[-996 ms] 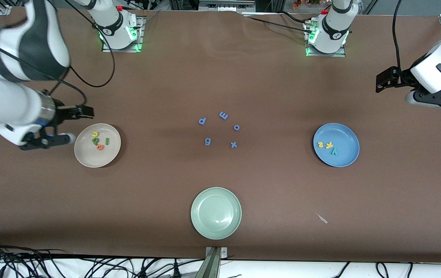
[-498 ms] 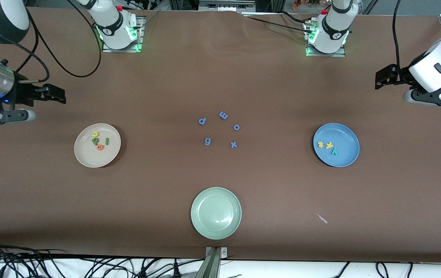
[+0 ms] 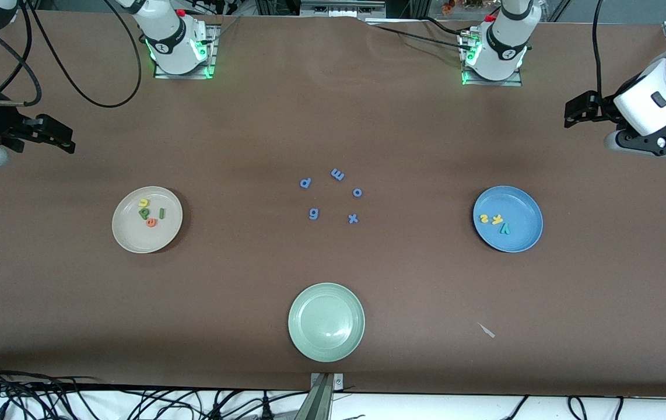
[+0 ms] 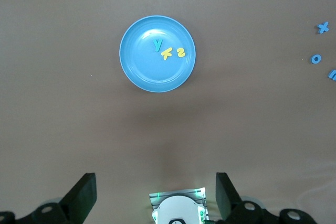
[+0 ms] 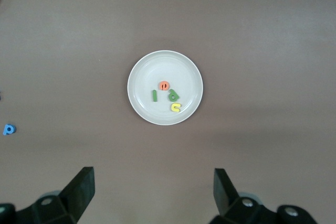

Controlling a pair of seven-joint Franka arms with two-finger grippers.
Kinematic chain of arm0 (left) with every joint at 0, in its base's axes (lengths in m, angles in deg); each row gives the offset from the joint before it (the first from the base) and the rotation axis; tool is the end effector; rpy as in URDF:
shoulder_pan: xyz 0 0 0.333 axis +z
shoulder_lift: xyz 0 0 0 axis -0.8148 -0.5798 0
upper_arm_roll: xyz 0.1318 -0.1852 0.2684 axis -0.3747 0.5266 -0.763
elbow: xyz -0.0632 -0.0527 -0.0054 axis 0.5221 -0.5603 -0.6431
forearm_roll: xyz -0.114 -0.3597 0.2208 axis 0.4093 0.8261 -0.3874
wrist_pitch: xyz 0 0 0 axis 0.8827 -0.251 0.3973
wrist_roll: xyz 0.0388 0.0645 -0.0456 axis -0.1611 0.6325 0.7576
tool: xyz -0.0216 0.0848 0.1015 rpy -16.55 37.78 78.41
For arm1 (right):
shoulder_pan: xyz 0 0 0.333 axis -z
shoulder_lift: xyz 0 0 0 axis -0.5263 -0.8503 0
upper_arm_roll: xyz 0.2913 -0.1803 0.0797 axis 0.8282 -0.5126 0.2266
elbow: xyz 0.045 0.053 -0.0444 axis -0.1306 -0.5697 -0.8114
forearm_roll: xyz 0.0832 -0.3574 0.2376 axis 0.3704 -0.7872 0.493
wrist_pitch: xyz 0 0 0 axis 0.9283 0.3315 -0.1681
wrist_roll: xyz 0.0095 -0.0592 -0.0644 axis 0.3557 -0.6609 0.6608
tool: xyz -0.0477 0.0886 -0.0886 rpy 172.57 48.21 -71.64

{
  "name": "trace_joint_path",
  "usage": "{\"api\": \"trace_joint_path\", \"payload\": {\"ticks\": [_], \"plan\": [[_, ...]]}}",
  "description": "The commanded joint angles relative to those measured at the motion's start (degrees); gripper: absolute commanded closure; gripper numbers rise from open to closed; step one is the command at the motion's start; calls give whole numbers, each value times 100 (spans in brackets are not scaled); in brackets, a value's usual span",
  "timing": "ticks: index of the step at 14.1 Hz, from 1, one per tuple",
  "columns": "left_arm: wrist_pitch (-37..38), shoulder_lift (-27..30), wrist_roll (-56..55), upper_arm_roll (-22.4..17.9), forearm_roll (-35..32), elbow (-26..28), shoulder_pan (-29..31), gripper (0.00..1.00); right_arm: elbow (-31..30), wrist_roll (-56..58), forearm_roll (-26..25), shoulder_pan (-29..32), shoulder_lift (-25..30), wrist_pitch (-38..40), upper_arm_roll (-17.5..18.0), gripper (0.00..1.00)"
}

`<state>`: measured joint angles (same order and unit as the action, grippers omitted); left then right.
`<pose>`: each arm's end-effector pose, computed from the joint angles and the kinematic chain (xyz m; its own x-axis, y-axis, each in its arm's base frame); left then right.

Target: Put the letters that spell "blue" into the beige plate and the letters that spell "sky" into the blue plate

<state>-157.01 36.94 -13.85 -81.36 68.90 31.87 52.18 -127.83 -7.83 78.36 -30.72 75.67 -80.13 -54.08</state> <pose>0.5840 -0.0506 0.6114 0.9611 -0.1460 -0.2344 -0.1497 -0.9887 0.0020 0.6073 0.0099 0.5953 0.9993 -0.0022 -0.0365 -0.0011 -0.9996 0.0285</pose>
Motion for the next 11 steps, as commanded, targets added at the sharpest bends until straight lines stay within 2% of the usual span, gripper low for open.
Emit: {"api": "trace_joint_path", "payload": {"ticks": [1,4,11], "plan": [[151,-28,23,30,14,-162,10,0,-181,-72,-3,134,194,63,118,0],[186,-28,49,38,50,-162,1,0,-172,-142,155,143,185,187,74,0],[283,-37,49,56,15,-162,1,0,-198,-54,164,240,115,125,48,0]]}}
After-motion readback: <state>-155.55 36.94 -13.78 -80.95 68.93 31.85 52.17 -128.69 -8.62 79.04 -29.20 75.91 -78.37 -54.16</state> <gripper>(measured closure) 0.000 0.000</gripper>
